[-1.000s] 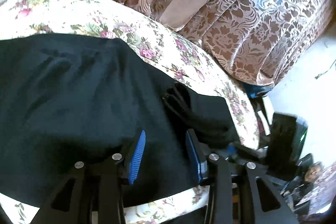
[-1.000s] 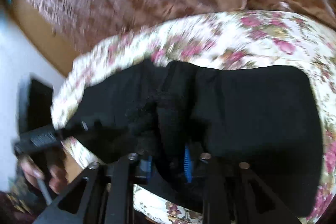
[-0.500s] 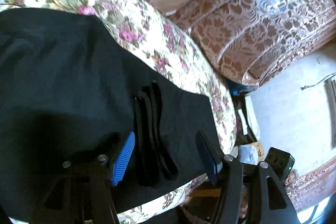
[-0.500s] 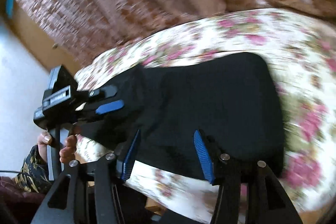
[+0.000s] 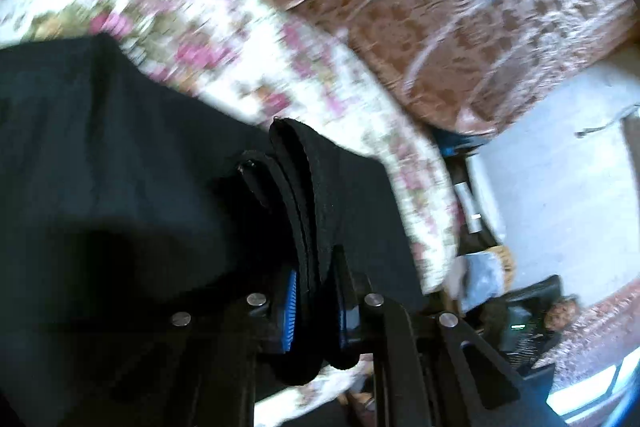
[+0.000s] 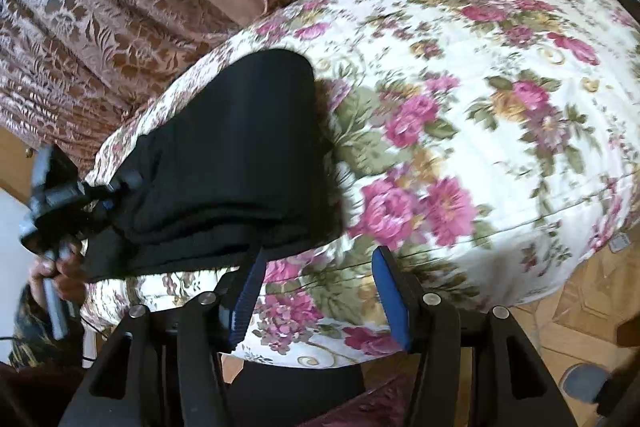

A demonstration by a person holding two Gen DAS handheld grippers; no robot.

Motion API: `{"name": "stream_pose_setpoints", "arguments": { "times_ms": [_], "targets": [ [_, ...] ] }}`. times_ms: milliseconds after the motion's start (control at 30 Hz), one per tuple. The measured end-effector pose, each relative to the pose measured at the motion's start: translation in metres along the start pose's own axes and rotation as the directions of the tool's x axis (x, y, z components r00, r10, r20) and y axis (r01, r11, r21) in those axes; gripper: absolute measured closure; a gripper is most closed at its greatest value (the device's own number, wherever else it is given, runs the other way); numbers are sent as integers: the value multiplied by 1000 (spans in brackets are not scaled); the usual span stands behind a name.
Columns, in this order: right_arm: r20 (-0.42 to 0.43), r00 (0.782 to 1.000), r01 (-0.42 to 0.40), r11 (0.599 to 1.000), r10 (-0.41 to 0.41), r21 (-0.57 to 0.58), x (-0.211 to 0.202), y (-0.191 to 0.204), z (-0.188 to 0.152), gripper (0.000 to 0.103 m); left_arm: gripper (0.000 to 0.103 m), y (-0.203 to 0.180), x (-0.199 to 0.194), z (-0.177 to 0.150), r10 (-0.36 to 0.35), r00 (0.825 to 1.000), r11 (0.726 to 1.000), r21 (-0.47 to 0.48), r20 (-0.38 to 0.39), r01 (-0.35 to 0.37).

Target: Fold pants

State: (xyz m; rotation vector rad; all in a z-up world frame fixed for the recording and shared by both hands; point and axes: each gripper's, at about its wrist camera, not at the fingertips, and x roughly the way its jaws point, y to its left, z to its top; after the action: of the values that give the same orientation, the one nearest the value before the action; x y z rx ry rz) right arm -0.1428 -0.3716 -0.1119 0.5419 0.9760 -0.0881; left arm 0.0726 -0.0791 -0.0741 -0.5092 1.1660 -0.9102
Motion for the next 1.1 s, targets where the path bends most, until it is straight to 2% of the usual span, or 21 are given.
{"name": "stream_pose_setpoints", "arguments": {
  "times_ms": [133, 233, 267, 300, 333, 400, 433, 567, 633, 700, 767, 833, 933, 1100],
  "targets": [
    [5, 1000, 13, 1000, -13, -7, 12, 6, 1, 44, 89, -30, -23, 7, -89, 995, 994, 65, 46, 86],
    [41, 999, -4, 1000, 3, 30, 14, 6, 6, 46, 89, -43, -35, 6, -104, 993, 989, 111, 64, 97],
    [59, 998, 13, 999, -15, 37, 14, 6, 8, 53, 89, -43, -38, 5, -86, 994, 989, 126, 74, 76],
    [76, 997, 28, 999, -31, 41, 16, 7, 11, 67, 89, -39, -38, 4, -63, 995, 991, 126, 78, 53],
    [80, 996, 23, 999, -26, 43, 18, 6, 12, 75, 89, -31, -36, 3, -37, 997, 993, 112, 69, 29],
    [64, 997, 46, 999, -48, 23, 26, 9, 12, 79, 89, -11, -27, -1, 55, 997, 996, 72, 56, -59],
    [49, 997, 54, 998, -55, 11, 30, 10, 11, 79, 89, 3, -21, -4, 94, 995, 994, 51, 42, -96],
    [33, 999, 28, 999, -29, 16, 30, 7, 9, 77, 89, 36, -7, -15, 151, 989, 988, -10, 0, -151],
    [7, 1000, 19, 1000, -19, 1, 28, 5, 10, 70, 89, 41, 0, -21, 167, 986, 986, -10, 0, -167],
    [-25, 999, 20, 999, -22, -45, 20, 5, 8, 57, 89, 44, 0, -26, 173, 985, 985, -1, 12, -173],
    [-58, 998, 19, 994, -25, -111, 9, 7, 8, 56, 89, 44, -1, -28, 170, 985, 985, 5, 21, -170],
    [-47, 998, 37, 987, -45, -159, -6, 6, 10, 56, 89, 41, -6, -31, 179, 983, 983, 31, 35, -180],
    [17, 1000, 13, 985, -10, -173, -26, 12, 27, 55, 89, 32, -3, -31, 210, 976, 974, 78, 51, -213],
    [75, 994, -61, 981, 76, -184, -2, 54, 70, 54, 89, 22, -8, -30, 237, 968, 962, 122, 82, -246]
  ]
}}
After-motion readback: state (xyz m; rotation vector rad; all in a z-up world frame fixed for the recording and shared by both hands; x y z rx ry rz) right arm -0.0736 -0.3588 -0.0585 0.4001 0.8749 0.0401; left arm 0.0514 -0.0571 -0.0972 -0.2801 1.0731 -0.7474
